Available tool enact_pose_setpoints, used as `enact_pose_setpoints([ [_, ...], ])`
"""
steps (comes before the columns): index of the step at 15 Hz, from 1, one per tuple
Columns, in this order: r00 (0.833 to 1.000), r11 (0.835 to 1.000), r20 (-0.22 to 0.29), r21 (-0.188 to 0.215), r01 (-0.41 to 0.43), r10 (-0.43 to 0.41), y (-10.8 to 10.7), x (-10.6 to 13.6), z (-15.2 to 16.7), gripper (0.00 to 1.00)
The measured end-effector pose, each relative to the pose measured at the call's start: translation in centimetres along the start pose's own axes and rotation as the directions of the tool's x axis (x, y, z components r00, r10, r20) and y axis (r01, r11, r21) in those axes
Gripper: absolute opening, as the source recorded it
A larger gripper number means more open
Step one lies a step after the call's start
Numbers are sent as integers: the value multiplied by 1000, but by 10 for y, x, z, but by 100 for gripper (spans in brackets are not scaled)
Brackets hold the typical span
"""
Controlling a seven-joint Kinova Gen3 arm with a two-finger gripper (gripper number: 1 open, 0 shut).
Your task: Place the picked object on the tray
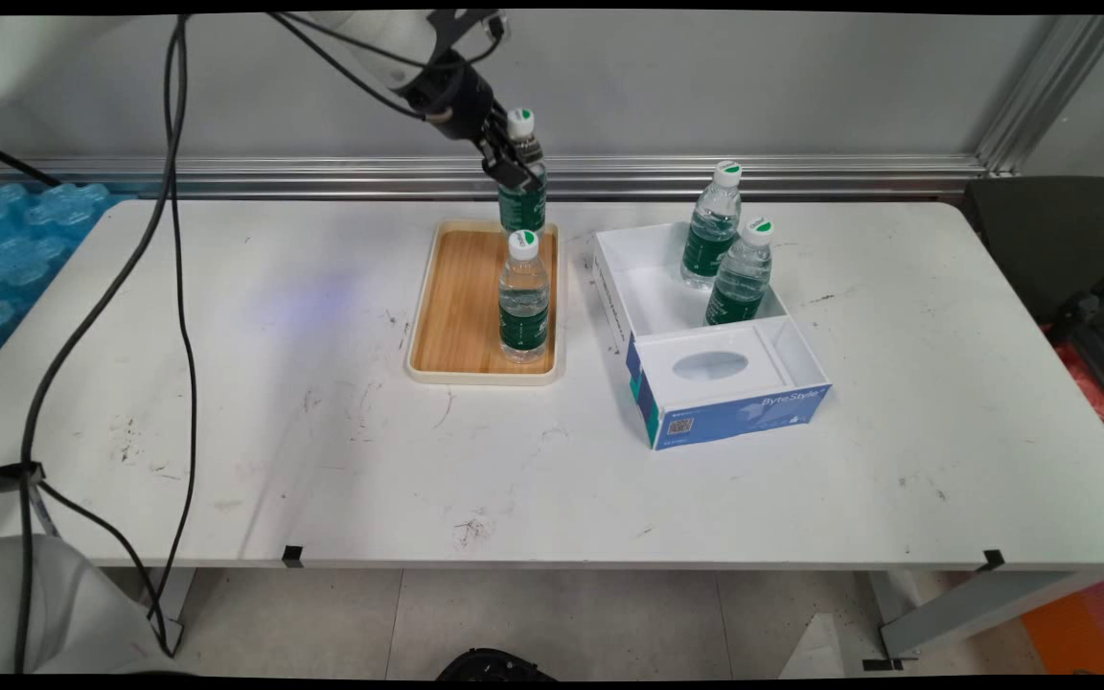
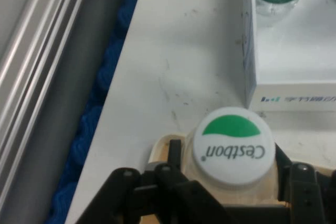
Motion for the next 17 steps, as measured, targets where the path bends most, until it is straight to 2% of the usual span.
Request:
enact_pose_setpoints([
  [6,1000,999,-8,-31,-21,20,-8,-17,27,0],
  [13,999,998,-28,-43,-41,40,-11,-26,41,0],
  [14,999,998,-30,-45,-45,43,-10,-27,42,100],
  [17,998,997,-38,-48,-56,54,-9,-29,44,100],
])
